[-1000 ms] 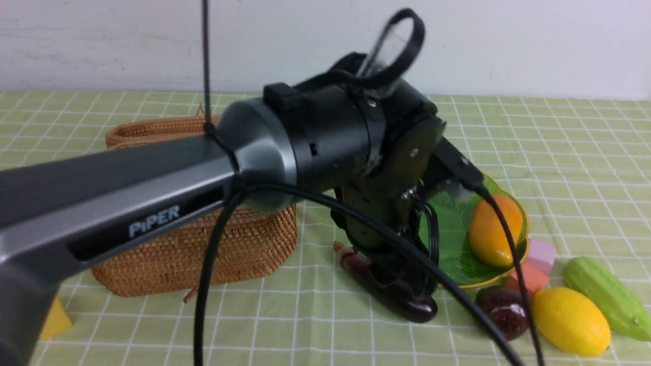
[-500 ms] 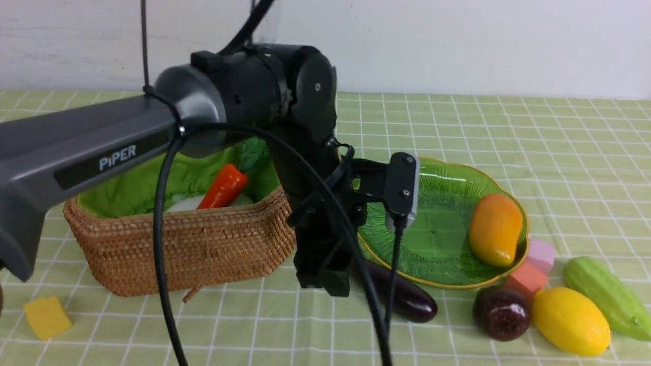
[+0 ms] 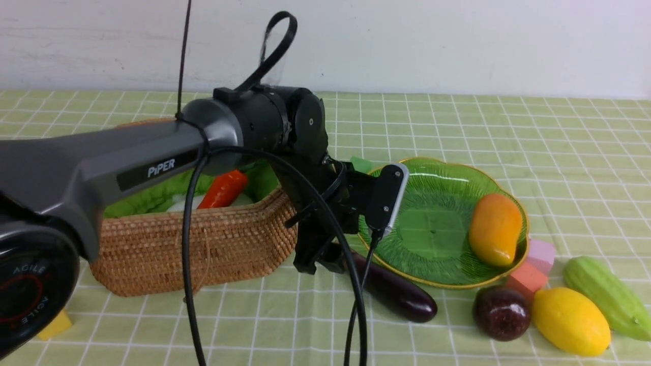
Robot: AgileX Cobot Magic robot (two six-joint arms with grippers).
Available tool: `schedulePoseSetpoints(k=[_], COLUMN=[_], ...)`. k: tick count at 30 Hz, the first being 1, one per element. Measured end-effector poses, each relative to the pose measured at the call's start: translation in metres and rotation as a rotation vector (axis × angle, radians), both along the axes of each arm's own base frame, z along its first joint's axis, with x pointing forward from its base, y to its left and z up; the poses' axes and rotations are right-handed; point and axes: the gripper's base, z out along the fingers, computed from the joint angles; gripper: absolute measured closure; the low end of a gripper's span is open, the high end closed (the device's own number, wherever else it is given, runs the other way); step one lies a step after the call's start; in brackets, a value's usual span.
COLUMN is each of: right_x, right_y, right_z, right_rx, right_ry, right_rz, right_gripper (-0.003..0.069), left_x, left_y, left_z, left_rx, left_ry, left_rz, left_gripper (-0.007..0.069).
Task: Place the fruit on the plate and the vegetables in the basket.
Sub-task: Use the left arm to grab an eggplant and put it into the left basket
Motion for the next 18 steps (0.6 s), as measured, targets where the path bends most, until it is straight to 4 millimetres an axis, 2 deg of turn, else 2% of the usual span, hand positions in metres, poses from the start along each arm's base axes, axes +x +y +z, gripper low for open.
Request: schedulePoseSetpoints(k=[8, 18], right_x=[0.000, 0.000], right_y=[0.000, 0.000], right_z=[0.000, 0.000], right_rx=[0.000, -0.006], right_ry=[0.001, 0.001], right_rz=[0.000, -0.001], right_gripper=[0.0417, 0.0417], left_x=[0.008, 0.014], left_y=[-0.004, -0.008], left_z=[-0.024, -0.030], left_rx=[0.015, -0.023], left_ry=[-0.018, -0.034], left_rz=[-0.030, -0.005], left_gripper=[0.0127, 0.0127])
